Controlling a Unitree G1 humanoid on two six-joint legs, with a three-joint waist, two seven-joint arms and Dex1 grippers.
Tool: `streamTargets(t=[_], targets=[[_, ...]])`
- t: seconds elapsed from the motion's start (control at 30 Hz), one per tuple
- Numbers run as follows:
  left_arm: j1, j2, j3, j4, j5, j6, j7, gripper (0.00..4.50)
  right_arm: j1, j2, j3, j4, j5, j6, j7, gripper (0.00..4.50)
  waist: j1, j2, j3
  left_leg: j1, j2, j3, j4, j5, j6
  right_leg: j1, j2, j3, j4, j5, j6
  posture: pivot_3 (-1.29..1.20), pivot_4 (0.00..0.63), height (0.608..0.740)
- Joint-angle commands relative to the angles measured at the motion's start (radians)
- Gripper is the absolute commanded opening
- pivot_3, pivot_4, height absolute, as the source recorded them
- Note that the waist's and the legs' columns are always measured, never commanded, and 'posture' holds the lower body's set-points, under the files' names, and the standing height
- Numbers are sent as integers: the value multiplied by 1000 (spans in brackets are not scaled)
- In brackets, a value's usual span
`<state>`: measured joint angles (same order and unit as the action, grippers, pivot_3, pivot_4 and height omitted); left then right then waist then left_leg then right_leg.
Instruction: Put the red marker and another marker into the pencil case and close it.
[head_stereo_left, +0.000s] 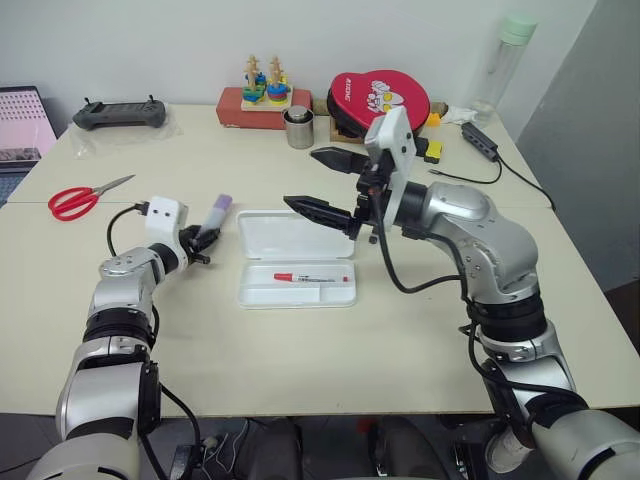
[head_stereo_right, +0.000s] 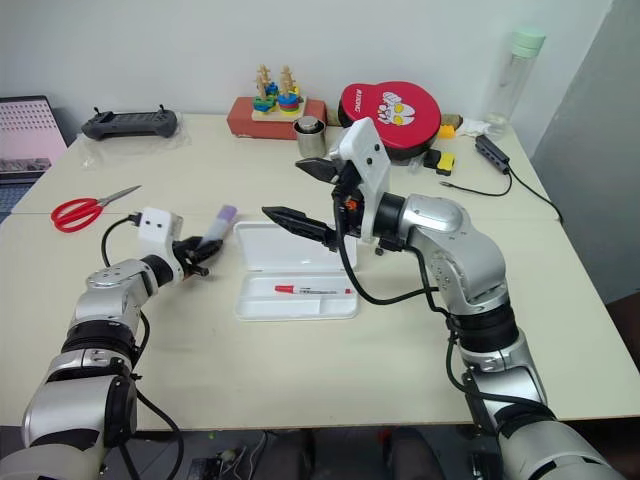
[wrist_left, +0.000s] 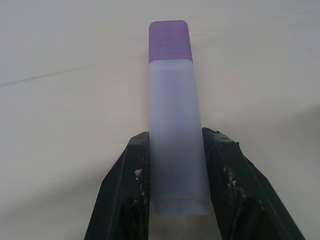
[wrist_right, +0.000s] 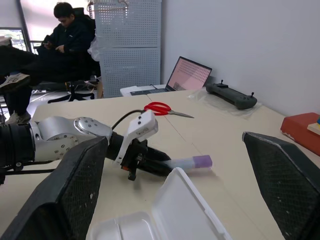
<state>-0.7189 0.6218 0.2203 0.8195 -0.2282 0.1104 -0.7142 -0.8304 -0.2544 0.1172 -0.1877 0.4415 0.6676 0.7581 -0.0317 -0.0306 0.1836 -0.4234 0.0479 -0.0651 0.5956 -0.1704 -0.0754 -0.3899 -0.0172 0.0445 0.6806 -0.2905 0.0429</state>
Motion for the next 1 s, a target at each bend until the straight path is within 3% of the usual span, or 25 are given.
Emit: streamTargets(t=[0.03,0.13,0.3,0.6,1.0], targets=[[8,78,41,-441,-218,64,-276,1206,14,-82,-91,-111,115,67,49,4500,6,-2,0,-3,0,-2,0,0,0,-1,0,-2,-1,0,0,0,150,740],[105,188,-58,-673,-243,156,-466,1206,48,-171,-121,-169,192,130,101,4500,1,-1,0,-5,-2,-3,0,0,-1,0,-2,-3,-3,0,0,0,150,740],[211,292,-213,-805,-141,149,-585,1206,100,-262,-88,-192,195,167,112,4500,-2,5,-1,5,-1,3,-3,-1,0,3,-2,1,-2,-3,-4,0,150,740],[224,306,-381,-686,57,11,-648,1206,143,-268,-67,-229,188,185,54,4500,-4,5,0,4,2,3,-2,0,1,1,2,3,-1,-6,1,0,150,740],[196,284,-403,-616,94,-50,-698,1206,173,-269,-59,-260,196,198,16,4500,-1,5,0,2,2,3,-2,0,1,0,2,2,-1,-6,0,0,150,740]])
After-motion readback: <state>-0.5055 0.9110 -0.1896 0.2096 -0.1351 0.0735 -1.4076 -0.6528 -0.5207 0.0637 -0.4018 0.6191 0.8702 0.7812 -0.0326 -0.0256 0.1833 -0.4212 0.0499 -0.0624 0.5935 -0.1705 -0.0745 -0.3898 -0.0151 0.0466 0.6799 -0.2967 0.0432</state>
